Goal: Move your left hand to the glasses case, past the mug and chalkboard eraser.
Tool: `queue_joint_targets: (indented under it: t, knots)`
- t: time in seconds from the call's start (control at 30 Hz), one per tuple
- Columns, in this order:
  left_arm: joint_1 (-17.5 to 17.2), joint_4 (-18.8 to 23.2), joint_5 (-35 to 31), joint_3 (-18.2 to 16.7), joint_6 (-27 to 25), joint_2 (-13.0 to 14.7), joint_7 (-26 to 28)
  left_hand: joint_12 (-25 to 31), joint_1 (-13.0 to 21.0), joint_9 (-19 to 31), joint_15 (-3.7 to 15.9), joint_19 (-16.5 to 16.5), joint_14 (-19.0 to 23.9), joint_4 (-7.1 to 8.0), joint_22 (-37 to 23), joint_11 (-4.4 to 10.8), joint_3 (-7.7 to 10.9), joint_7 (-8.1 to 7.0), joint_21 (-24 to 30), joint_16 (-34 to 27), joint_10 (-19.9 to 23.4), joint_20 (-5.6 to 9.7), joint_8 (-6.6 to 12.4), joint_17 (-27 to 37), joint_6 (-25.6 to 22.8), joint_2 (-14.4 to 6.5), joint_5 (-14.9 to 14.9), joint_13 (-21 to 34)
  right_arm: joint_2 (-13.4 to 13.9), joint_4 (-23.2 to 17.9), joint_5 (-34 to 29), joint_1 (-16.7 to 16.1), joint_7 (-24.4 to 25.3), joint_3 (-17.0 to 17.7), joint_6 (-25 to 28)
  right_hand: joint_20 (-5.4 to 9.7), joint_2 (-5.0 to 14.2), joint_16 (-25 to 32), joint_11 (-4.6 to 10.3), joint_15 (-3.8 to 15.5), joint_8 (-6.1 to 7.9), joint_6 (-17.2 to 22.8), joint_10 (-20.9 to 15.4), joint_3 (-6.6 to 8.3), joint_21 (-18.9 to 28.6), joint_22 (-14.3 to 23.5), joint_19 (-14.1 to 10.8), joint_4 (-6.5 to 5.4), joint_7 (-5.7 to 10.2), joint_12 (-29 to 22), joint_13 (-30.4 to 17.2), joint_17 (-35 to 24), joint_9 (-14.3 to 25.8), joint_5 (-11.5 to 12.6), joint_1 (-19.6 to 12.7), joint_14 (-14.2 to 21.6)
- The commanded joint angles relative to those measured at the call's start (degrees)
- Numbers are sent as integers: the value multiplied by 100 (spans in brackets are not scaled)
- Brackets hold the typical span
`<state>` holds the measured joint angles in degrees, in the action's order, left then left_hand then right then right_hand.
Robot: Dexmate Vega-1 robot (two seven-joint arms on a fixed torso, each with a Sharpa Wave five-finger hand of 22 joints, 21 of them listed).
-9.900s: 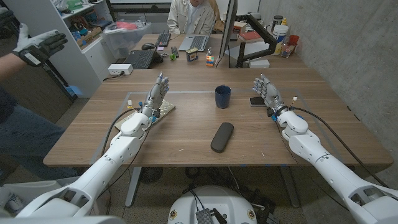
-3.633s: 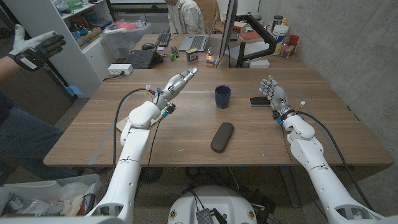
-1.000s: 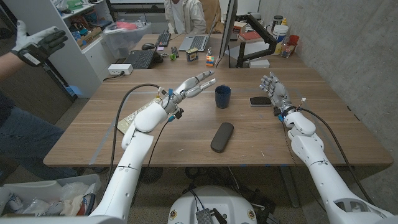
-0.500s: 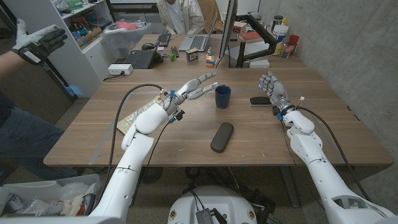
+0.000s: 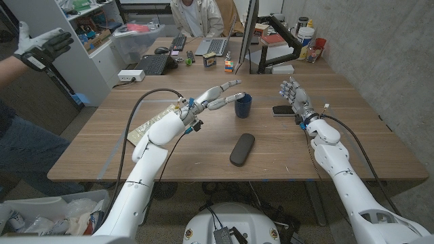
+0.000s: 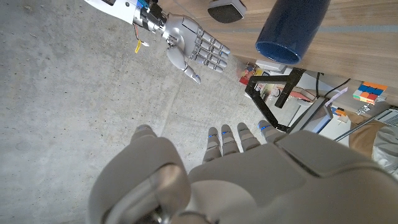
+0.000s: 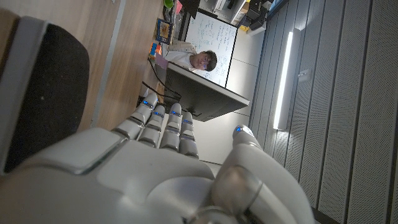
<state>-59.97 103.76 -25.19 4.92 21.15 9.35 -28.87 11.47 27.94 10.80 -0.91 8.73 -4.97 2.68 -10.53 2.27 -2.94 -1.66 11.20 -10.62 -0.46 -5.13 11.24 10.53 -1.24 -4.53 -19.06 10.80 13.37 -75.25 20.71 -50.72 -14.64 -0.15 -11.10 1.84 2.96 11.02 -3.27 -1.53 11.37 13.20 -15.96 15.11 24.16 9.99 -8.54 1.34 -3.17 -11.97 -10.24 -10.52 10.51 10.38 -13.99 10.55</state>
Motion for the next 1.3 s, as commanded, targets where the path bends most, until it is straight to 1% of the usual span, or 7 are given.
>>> queue_joint_targets:
  t: [0.03,0.17,0.37,0.53,0.93,1.2,1.3]
  knots:
    - [-39,219,-348,126,19,167,-94,18,75,18,-16,54,16,-37,-30,63,-8,-54,26,-31,-5,-23,24,15,6,-7,1,18,-37,75,-15,42,-43,8,-23,14,21,-11,-24,-36,-29,32,-9,-23,-26,19,-59,-16,34,-2,-20,-11,25,23,42,-7]
    - [-76,296,-526,152,-7,204,-27,17,83,18,-12,64,15,-42,-30,68,-9,-56,24,-30,-10,-30,23,16,10,-7,2,18,-35,71,-10,49,-49,27,-24,14,22,-12,-22,-36,-28,34,-12,-24,-35,20,-61,-15,35,-3,-20,-11,25,24,43,-9]
    - [-90,380,-803,214,54,308,81,14,113,19,-4,180,-6,-56,-31,68,-11,-66,-11,-23,-23,-40,16,16,33,-9,5,19,-65,112,4,89,-90,15,-49,13,27,-10,-22,-29,-28,32,-14,-25,-52,20,-67,-12,36,-3,-20,-10,25,25,41,-4]
    - [-80,398,-832,249,71,347,81,12,129,20,2,195,-12,-63,-32,75,-12,-70,-10,-23,-34,-43,11,16,50,-10,6,19,-63,107,-21,108,-99,-5,-29,11,25,-10,-20,-28,-29,31,-14,-29,-65,21,-70,-9,35,-2,-20,-10,25,24,44,-4]
    - [-114,460,-991,305,228,472,170,16,167,22,7,183,-13,-81,-33,89,-17,-67,11,-25,-37,-51,10,16,69,-12,9,20,-57,104,-56,122,-85,-2,-1,10,31,-12,-18,-30,-28,33,-17,-34,-94,22,-79,-6,40,-1,-21,-10,25,25,46,-10]
    - [-186,540,-1212,329,368,532,368,23,193,23,-8,142,23,-93,-34,90,-21,-82,35,-40,-28,-75,16,17,64,-12,11,21,-80,162,-80,170,-81,-8,8,7,36,-12,-22,-39,-26,38,-18,-35,-112,23,-85,-3,39,-1,-21,-9,26,26,46,-9]
    - [-201,580,-1280,337,394,557,401,26,205,24,-12,128,40,-99,-35,132,-23,-102,44,-46,-22,-91,23,17,50,-12,11,22,-87,171,-100,194,-70,-10,-5,4,34,-13,-19,-32,-26,36,-21,-36,-116,23,-89,0,36,-2,-21,-8,26,26,45,-11]
